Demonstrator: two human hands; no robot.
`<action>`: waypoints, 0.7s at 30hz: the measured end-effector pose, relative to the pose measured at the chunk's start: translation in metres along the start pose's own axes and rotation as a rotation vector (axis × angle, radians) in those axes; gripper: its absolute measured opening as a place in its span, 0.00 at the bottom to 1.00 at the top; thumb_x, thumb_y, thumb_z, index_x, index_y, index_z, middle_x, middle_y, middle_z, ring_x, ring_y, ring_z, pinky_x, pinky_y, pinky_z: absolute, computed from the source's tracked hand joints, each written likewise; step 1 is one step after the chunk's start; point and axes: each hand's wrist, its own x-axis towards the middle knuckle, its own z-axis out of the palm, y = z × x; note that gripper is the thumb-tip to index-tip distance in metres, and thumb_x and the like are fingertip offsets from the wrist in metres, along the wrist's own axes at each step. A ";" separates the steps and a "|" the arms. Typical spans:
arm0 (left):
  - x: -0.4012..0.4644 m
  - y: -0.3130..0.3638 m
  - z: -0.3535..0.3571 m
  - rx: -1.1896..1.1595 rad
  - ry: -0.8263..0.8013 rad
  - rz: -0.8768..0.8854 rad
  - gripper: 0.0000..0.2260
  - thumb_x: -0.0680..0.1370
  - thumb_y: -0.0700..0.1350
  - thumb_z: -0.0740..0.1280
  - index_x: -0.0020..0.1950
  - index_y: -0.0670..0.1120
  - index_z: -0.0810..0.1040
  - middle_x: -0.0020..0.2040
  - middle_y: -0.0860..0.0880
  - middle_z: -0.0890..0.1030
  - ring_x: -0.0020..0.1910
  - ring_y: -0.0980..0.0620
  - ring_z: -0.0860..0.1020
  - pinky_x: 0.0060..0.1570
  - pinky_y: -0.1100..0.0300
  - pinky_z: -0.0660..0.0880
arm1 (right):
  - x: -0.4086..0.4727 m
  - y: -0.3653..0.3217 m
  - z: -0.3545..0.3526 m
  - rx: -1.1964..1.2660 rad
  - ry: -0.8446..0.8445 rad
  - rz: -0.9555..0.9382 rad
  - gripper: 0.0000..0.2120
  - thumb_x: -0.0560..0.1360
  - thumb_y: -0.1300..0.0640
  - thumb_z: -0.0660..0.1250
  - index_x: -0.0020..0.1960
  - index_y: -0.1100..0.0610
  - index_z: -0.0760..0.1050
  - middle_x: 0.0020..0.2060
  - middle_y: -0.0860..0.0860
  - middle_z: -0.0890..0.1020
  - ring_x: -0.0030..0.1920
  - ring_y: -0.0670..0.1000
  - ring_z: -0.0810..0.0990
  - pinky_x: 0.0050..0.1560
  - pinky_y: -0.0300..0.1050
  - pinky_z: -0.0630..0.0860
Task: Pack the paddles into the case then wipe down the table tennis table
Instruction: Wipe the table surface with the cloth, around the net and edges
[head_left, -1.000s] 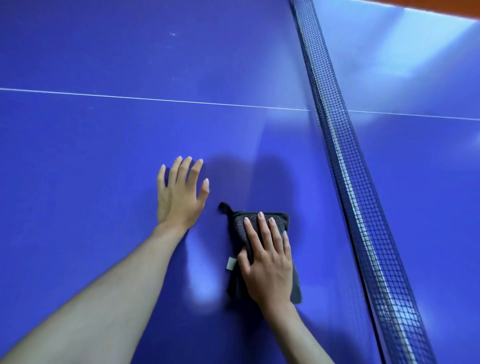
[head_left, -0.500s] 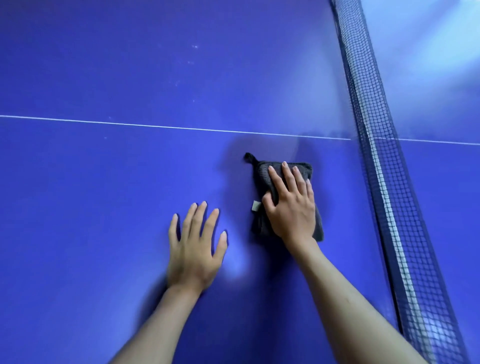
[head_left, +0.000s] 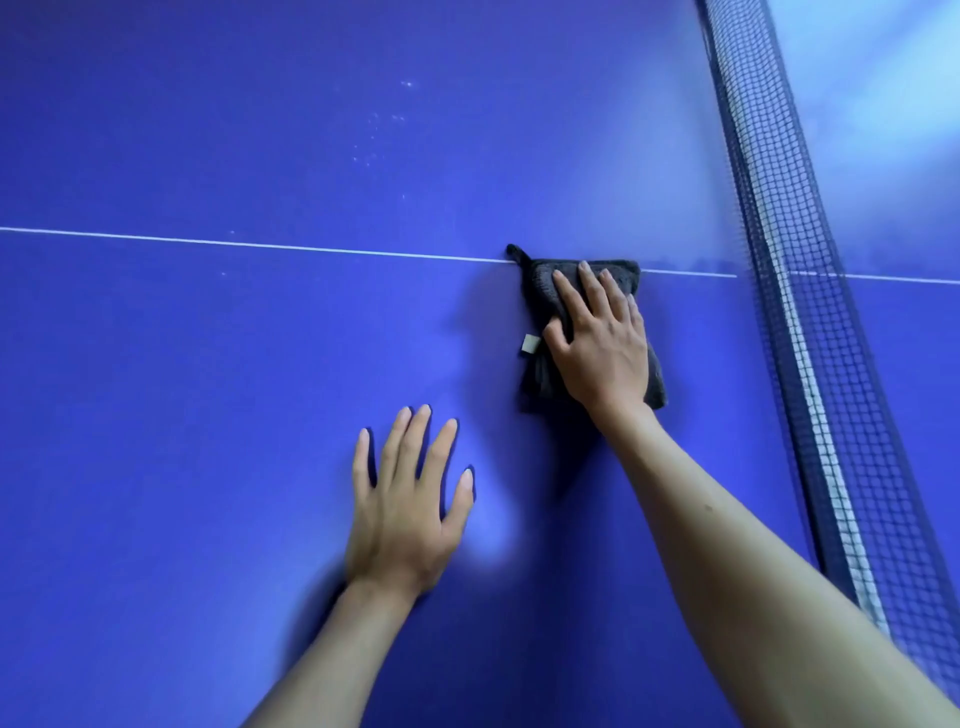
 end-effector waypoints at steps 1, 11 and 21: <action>0.000 0.000 0.000 0.001 -0.016 -0.003 0.25 0.84 0.57 0.57 0.78 0.47 0.71 0.79 0.45 0.68 0.81 0.45 0.63 0.78 0.36 0.56 | -0.014 -0.004 0.000 -0.002 0.004 0.000 0.30 0.78 0.44 0.54 0.81 0.43 0.66 0.82 0.48 0.64 0.83 0.52 0.59 0.82 0.55 0.55; -0.005 -0.006 -0.005 -0.146 0.087 0.026 0.24 0.86 0.57 0.53 0.77 0.47 0.69 0.75 0.45 0.72 0.78 0.43 0.66 0.78 0.38 0.56 | -0.227 -0.058 -0.003 -0.049 0.058 -0.021 0.29 0.79 0.46 0.58 0.81 0.45 0.67 0.81 0.49 0.66 0.82 0.53 0.61 0.80 0.59 0.60; -0.015 -0.086 -0.036 -0.052 0.039 0.064 0.23 0.85 0.56 0.52 0.77 0.48 0.68 0.76 0.45 0.71 0.79 0.44 0.64 0.79 0.41 0.54 | -0.337 -0.092 -0.008 -0.083 0.033 0.020 0.32 0.77 0.45 0.60 0.81 0.42 0.66 0.82 0.47 0.64 0.82 0.52 0.60 0.79 0.59 0.62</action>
